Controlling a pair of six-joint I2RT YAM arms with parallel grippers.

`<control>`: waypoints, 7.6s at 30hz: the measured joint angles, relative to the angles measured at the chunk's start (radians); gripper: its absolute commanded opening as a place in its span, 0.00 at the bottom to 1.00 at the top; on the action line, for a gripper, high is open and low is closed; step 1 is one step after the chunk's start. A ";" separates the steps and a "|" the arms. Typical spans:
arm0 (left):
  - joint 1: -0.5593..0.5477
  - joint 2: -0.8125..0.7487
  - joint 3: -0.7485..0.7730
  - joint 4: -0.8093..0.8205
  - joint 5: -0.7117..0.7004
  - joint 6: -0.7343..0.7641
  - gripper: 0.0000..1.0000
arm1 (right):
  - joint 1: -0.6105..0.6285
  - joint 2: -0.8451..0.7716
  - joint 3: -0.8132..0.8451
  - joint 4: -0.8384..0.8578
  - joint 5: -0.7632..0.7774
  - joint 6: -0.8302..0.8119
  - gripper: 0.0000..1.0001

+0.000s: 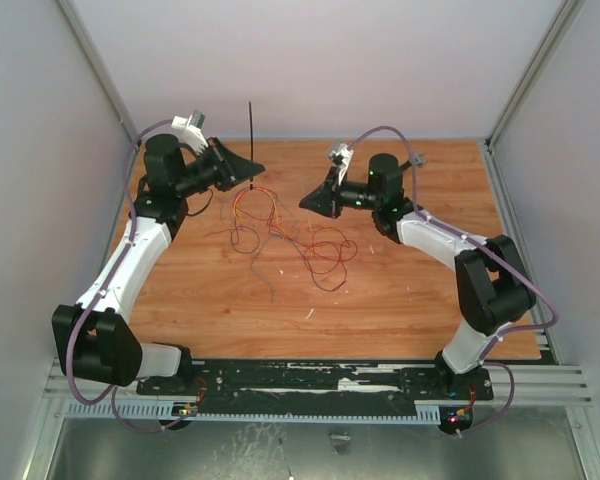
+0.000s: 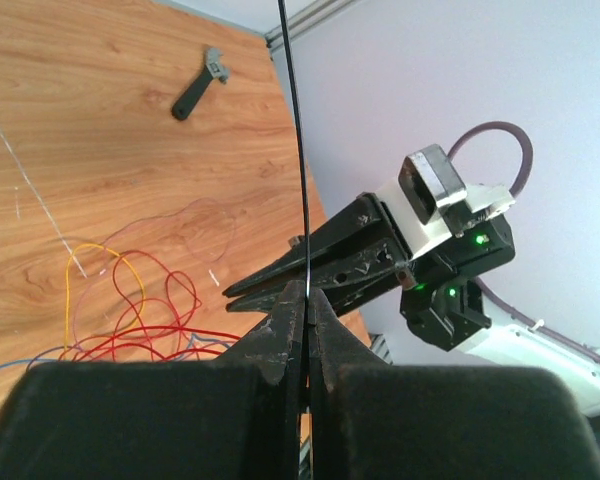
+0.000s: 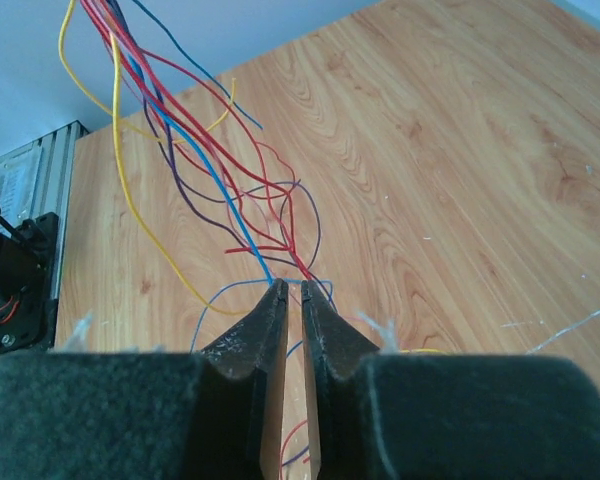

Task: Zip-tie the wires
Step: Tie the cable at the center of the board.

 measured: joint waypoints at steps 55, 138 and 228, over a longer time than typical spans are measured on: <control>0.000 -0.002 0.000 0.007 -0.001 -0.011 0.00 | 0.283 0.142 -0.153 0.337 0.332 -0.327 0.30; 0.066 -0.002 -0.004 0.035 -0.001 -0.023 0.00 | 0.028 -0.381 -0.404 -0.032 0.446 -0.319 0.00; 0.011 -0.098 -0.516 0.297 -0.156 -0.336 0.00 | 0.307 0.023 -0.171 0.187 0.438 -0.688 0.06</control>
